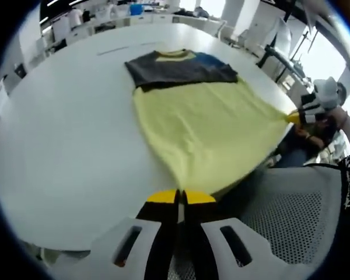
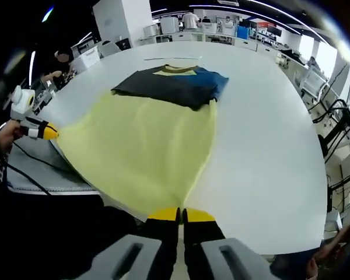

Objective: Fold the garment on the visible template until the final outline fits inside the template.

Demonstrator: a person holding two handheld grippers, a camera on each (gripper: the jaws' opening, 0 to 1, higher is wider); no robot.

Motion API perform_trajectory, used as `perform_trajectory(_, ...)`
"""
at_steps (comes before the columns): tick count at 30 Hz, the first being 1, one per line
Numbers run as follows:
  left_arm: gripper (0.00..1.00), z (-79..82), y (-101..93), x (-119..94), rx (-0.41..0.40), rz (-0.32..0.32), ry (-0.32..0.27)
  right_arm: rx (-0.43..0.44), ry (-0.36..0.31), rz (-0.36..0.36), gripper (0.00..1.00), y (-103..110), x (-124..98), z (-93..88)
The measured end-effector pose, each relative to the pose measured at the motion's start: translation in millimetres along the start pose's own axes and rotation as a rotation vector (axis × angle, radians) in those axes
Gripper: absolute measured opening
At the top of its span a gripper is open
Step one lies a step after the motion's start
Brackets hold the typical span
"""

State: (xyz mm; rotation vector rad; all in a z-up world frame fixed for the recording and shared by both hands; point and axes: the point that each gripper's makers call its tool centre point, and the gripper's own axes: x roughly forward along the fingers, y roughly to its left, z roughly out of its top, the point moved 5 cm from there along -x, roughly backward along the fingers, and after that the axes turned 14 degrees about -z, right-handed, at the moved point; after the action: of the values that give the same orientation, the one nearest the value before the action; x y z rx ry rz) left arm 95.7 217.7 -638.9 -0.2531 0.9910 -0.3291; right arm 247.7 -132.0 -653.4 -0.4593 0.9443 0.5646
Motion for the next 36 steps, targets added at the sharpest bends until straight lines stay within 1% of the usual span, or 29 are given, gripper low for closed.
perform_trajectory(2, 0.0, 6.9, -0.8, -3.7, 0.008, -0.001, -0.01, -0.008, -0.019, -0.006, 0.0, -1.4, -4.1, 6.7)
perform_trajectory(4, 0.0, 14.9, -0.6, -7.7, 0.023, 0.005, -0.032, -0.009, -0.042, -0.014, 0.0, -3.7, -8.3, 14.8)
perform_trajectory(6, 0.0, 19.7, -0.5, -10.7, 0.032, 0.011, -0.037, -0.008, -0.061, -0.02, 0.0, -5.0, -12.9, 22.7)
perform_trajectory(8, 0.0, 27.8, 0.2, -14.9, 0.039, 0.016, -0.061, -0.013, -0.082, -0.026, 0.0, -5.9, -17.5, 30.8)
perform_trajectory(12, 0.0, 33.7, 2.7, -17.5, 0.041, 0.022, -0.066, -0.025, -0.112, -0.028, 0.0, -9.0, -20.8, 42.7)
perform_trajectory(16, 0.0, 39.7, 3.2, -22.4, 0.035, 0.025, -0.087, -0.033, -0.144, -0.036, 0.0, -11.9, -28.1, 57.2)
perform_trajectory(18, 0.0, 44.3, 3.6, -25.1, 0.036, 0.026, -0.102, -0.042, -0.154, -0.038, 0.0, -13.1, -31.2, 63.3)
perform_trajectory(23, 0.0, 62.5, 5.2, -32.6, 0.047, 0.027, -0.146, -0.057, -0.17, -0.047, 0.0, -16.7, -35.6, 77.1)
perform_trajectory(26, 0.0, 72.4, 6.5, -35.4, 0.07, 0.035, -0.166, -0.063, -0.179, -0.049, 0.0, -18.6, -37.7, 84.5)
perform_trajectory(32, 0.0, 90.8, 9.4, -39.8, 0.078, 0.039, -0.201, -0.079, -0.2, -0.051, 0.0, -24.5, -40.4, 100.7)
perform_trajectory(36, 0.0, 101.4, 12.0, -42.7, 0.082, 0.046, -0.222, -0.092, -0.23, -0.058, 0.0, -29.4, -44.9, 115.7)
